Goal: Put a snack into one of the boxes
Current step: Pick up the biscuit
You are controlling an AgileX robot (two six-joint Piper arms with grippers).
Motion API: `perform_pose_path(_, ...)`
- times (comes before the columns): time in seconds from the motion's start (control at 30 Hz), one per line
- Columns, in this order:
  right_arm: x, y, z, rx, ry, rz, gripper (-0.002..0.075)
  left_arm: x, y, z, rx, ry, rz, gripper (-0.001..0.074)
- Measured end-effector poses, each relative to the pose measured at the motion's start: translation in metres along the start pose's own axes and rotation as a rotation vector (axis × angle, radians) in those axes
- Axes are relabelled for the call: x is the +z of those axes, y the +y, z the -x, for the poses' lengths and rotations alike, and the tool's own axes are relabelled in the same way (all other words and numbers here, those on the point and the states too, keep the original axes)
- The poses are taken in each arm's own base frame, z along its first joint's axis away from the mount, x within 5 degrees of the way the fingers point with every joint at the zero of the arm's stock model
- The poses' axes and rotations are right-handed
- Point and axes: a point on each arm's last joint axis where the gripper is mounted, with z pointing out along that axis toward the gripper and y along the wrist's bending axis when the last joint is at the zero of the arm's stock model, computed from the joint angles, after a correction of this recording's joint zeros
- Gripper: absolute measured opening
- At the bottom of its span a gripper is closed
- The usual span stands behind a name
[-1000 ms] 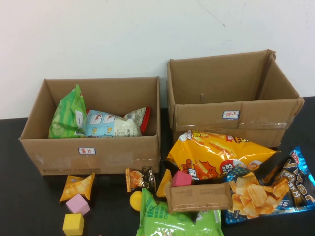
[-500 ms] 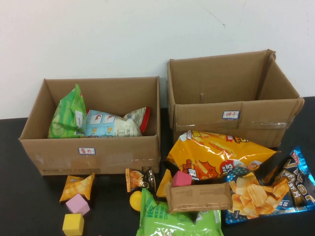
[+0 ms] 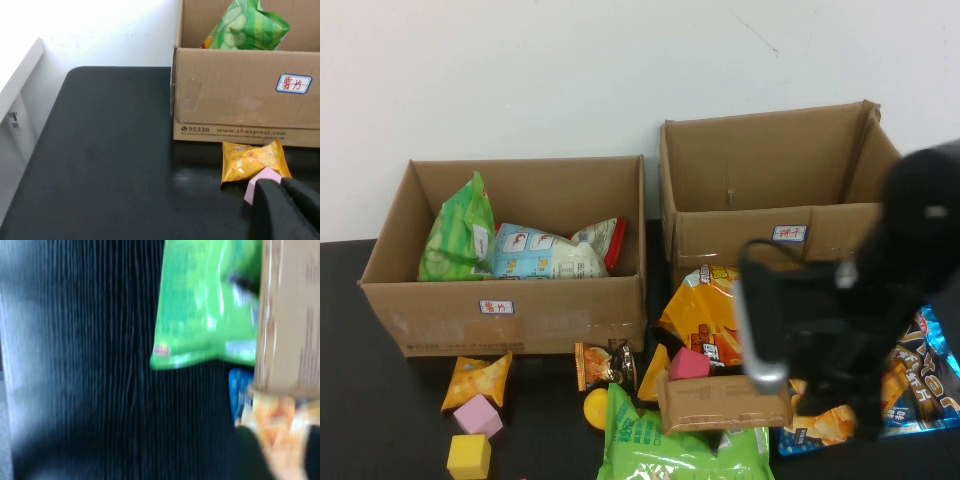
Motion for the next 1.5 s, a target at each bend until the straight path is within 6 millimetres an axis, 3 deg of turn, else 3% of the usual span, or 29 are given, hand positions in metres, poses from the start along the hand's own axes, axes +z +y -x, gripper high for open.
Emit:
perform_pose_path(0.17,0.024,-0.015,0.028,-0.046,-0.003,0.028,0.0571,0.0,0.0,0.0,-0.001,0.0,0.0,-0.0003)
perform_pose_path(0.33,0.055,-0.033,0.042,-0.051,0.015,0.064,0.0654,0.0,0.0,0.0,-0.001,0.0,0.0,-0.0003)
perform_pose_path(0.57,0.091,-0.052,0.047,0.004,0.05,0.088,0.0663,0.0,0.0,0.0,-0.001,0.0,0.0,-0.0003)
perform_pose_path(1.03,0.127,-0.062,0.047,0.026,0.065,0.087,0.0662,0.0,0.0,0.0,-0.002,0.0,-0.001,-0.0003)
perform_pose_path(1.17,0.132,-0.063,0.046,0.029,0.07,0.094,0.062,0.0,0.0,0.0,-0.002,0.0,-0.001,-0.0003)
perform_pose_path(1.3,0.132,-0.062,0.046,0.032,0.076,0.106,0.0458,0.0,0.0,0.0,-0.002,0.0,-0.001,-0.0003)
perform_pose_path(1.5,0.105,-0.067,0.055,0.078,0.101,0.155,0.0454,0.0,0.0,0.0,-0.002,0.0,-0.001,-0.0003)
